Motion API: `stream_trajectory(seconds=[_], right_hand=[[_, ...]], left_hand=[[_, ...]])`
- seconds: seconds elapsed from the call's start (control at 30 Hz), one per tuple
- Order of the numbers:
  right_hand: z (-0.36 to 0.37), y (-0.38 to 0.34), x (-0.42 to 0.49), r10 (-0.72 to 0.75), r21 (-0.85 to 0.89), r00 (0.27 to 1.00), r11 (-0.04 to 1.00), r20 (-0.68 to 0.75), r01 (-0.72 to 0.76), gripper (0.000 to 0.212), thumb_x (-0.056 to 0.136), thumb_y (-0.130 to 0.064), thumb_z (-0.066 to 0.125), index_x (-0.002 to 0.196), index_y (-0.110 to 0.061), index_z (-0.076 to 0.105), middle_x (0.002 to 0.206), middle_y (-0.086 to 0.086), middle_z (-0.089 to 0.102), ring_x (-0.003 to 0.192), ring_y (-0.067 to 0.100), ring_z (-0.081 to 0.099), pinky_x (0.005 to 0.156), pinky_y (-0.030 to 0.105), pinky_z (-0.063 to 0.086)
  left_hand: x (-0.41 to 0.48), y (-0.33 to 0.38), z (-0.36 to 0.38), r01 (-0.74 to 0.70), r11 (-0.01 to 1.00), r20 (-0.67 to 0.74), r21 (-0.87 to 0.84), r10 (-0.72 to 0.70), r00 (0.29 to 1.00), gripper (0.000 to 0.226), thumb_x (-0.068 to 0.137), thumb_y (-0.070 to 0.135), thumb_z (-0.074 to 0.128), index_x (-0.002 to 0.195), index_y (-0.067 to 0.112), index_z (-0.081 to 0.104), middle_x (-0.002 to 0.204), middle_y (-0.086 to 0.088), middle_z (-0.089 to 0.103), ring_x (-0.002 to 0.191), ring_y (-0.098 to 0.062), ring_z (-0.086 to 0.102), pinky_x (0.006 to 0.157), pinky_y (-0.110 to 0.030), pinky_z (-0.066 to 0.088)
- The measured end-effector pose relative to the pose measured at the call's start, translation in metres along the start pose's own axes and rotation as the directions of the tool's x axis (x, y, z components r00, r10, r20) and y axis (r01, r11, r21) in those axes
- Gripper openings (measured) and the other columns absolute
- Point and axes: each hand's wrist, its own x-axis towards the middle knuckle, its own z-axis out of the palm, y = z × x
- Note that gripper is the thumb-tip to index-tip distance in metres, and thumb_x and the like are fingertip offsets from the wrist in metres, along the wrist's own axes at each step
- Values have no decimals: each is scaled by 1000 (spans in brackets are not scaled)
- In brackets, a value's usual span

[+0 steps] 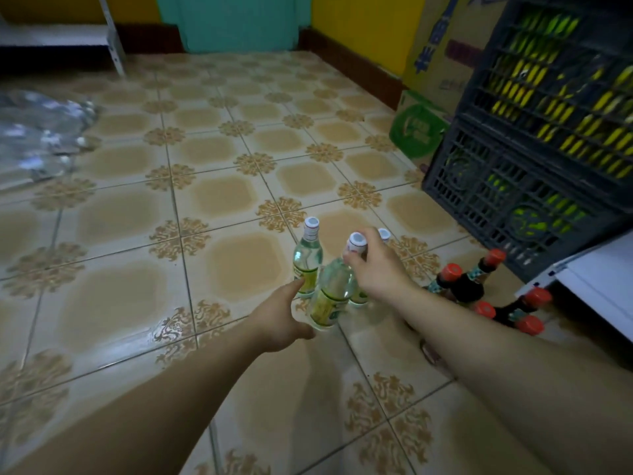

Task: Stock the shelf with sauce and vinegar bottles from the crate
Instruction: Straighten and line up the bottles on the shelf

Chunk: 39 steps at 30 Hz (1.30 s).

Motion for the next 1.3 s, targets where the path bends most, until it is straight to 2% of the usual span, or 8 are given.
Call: stream_trajectory(seconds=[0.1,0.23,0.33,0.43,0.6,0.77,1.13,1.3], right_hand=[[-41,-33,-13,-87,121,991,988,-102,99,20,88,-45,56,100,-45,41,89,-14,61,81,7,59,62,29,45],[-91,-72,-37,-91,357,953,913,-290,196,28,70,-58,55,93,-44,50,93,-3,67,87,19,66,81,49,55],[-120,-89,-53,-123,404,919,871,-374,281,19,82,-53,59,95,-41,53,97,0,68,89,15,66,85,46,54],[-144,-99,-68,-171,433,945,856,-279,282,20,90,-46,60,107,-36,56,100,-5,68,88,2,66,83,36,53],[-160,-90,-100,-250,542,967,821,57,180,36,89,-32,64,113,-51,45,100,-1,72,87,14,72,66,35,58],[-161,-86,-108,-271,594,962,780,38,196,41,92,-23,62,114,-49,39,78,-7,74,74,16,73,53,27,55],[-192,-86,-130,-171,533,982,825,-78,186,57,89,-34,64,139,-27,38,97,-1,70,69,8,71,45,19,49],[-239,-85,-139,-201,484,962,833,-185,268,52,77,-44,67,125,-33,49,96,-4,74,81,10,72,58,19,52]], left_hand=[[-6,22,2,-133,983,38,-124,138,990,110,68,18,82,150,33,10,151,8,31,135,-11,33,98,-19,29],[-28,59,-2,-293,870,25,-397,330,944,112,67,3,78,137,61,13,111,30,59,101,4,61,75,-15,51],[-47,89,-8,-318,759,-29,-567,368,929,104,62,-2,79,128,58,26,109,6,67,97,-12,67,72,-22,54],[-66,117,-17,-304,654,-48,-693,378,924,91,52,5,81,124,44,40,109,-12,68,97,-29,68,78,-39,56],[-86,150,-33,-259,495,-30,-829,423,905,76,63,5,71,132,25,46,113,-24,64,98,-39,64,85,-53,50],[-100,161,-33,-256,533,-28,-806,398,917,71,67,6,64,133,25,46,111,-21,66,96,-36,65,80,-49,51],[-110,180,-30,-311,643,74,-699,498,864,87,62,5,71,135,41,39,113,-10,68,102,-31,66,81,-37,54],[-102,228,-24,-379,615,94,-692,597,797,90,62,2,78,133,43,40,113,-10,68,102,-32,65,83,-39,55]])
